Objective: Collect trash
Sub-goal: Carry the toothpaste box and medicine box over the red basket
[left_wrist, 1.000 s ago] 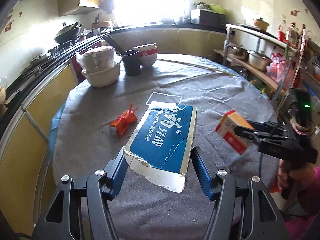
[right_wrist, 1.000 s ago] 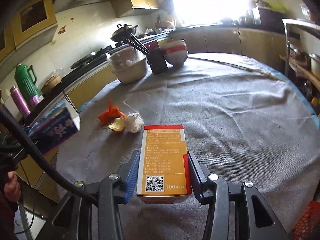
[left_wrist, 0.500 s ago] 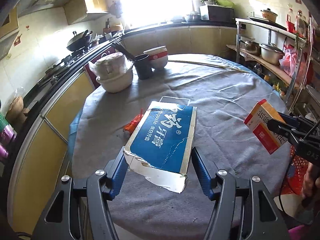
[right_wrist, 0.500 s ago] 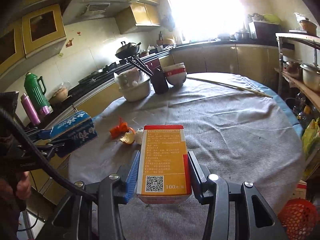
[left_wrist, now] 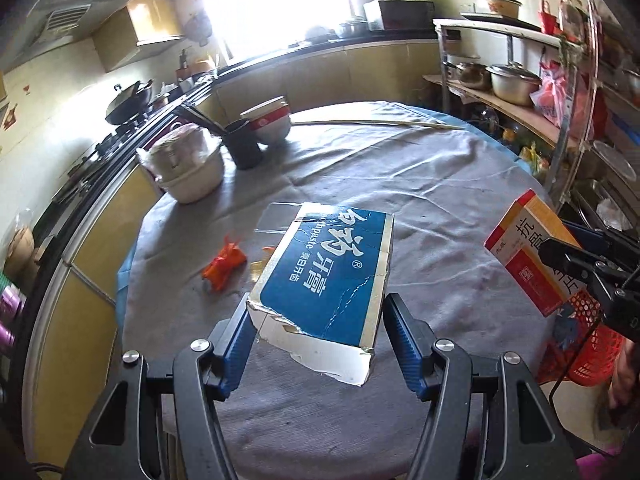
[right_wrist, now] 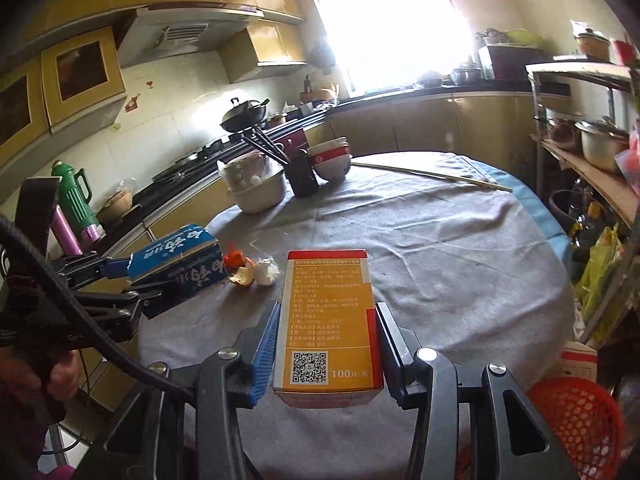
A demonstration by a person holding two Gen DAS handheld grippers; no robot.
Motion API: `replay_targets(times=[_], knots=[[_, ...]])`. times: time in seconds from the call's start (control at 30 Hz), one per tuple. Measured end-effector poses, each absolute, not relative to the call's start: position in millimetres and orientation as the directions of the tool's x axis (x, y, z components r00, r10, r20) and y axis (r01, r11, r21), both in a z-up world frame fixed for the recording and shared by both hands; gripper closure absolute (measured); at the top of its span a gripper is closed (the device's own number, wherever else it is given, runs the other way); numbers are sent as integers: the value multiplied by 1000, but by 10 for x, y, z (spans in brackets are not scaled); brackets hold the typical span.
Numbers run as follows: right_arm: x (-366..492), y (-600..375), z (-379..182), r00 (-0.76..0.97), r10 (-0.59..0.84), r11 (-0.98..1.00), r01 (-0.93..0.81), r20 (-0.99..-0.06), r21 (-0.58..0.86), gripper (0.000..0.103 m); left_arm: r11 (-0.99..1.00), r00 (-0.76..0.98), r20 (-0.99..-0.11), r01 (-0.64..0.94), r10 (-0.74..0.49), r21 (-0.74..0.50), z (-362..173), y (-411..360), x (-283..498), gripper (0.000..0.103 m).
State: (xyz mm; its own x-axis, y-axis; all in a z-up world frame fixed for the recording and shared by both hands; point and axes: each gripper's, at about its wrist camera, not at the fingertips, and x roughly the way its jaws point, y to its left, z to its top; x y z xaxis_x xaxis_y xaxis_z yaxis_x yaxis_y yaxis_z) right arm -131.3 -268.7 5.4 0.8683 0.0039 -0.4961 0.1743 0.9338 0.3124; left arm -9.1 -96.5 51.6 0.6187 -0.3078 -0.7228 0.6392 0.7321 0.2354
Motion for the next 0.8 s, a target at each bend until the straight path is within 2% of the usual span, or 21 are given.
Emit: replay_targets(times=[0.8], knots=[[-1646,-2993,-58,869,-37,901,242,-493,360,54,625,625,-718,701,-308,343,421,-1595,-407,38]])
